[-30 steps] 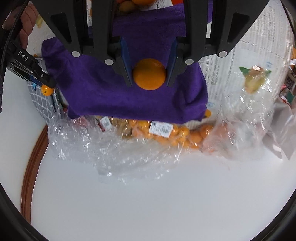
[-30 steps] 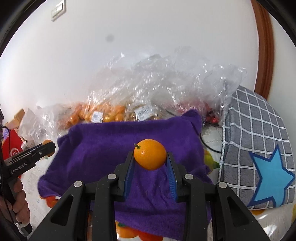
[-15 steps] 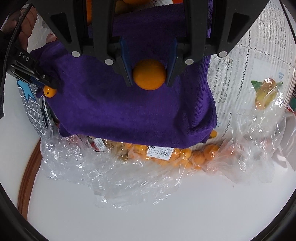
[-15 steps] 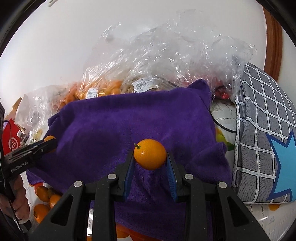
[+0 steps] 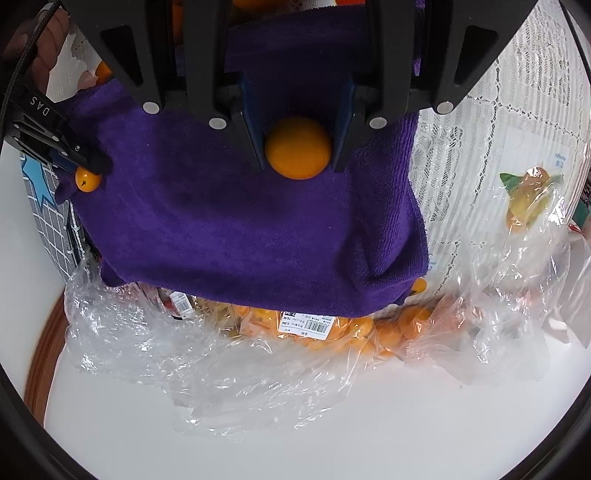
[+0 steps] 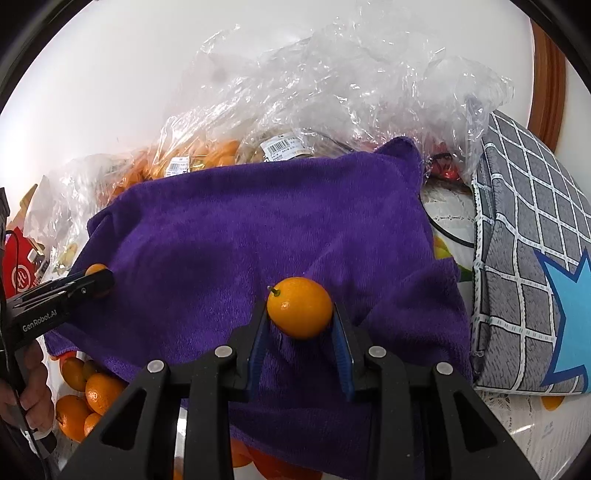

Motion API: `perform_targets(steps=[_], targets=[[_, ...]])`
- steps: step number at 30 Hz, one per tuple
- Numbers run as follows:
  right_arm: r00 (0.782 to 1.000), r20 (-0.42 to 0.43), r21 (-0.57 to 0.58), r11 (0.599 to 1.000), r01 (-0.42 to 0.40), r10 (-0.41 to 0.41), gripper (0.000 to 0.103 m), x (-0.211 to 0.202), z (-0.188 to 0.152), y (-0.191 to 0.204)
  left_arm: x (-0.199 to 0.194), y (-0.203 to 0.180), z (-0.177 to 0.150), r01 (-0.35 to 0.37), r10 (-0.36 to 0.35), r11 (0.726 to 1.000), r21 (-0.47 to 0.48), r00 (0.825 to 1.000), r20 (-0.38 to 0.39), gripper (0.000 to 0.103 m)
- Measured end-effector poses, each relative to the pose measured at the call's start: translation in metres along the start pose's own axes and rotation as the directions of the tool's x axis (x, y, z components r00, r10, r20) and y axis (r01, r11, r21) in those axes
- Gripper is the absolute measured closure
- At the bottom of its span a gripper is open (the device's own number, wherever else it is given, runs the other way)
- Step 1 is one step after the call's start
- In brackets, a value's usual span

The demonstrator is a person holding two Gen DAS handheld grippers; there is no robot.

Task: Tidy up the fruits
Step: 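Carry both held oranges up onto the purple towel, then open both grippers to release the oranges on the purple towel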

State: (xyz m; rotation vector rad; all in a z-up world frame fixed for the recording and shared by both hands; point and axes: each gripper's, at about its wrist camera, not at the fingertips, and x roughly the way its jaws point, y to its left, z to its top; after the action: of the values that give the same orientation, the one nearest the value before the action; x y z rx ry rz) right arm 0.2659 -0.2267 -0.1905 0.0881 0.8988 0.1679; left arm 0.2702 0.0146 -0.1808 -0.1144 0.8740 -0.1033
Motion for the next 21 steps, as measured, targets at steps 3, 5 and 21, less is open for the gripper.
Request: perform_targets(steps=[3, 5, 21], targets=[[1.0, 0.001, -0.002, 1.0, 0.005, -0.005, 0.067, 0.0, -0.001, -0.001, -0.001, -0.001, 0.0, -0.003, 0.003, 1.0, 0.003, 1.0, 0.0, 0.068], [1.0, 0.004, -0.002, 1.0, 0.014, -0.014, 0.055, -0.001, -0.001, -0.001, -0.003, -0.002, 0.001, 0.002, -0.002, 1.0, 0.003, 1.0, 0.004, 0.065], [0.983, 0.164, -0.003, 0.997, 0.08, -0.079, 0.036, -0.034, 0.001, -0.003, -0.037, -0.01, 0.004, -0.036, 0.03, 0.999, 0.031, 0.986, 0.164, 0.049]])
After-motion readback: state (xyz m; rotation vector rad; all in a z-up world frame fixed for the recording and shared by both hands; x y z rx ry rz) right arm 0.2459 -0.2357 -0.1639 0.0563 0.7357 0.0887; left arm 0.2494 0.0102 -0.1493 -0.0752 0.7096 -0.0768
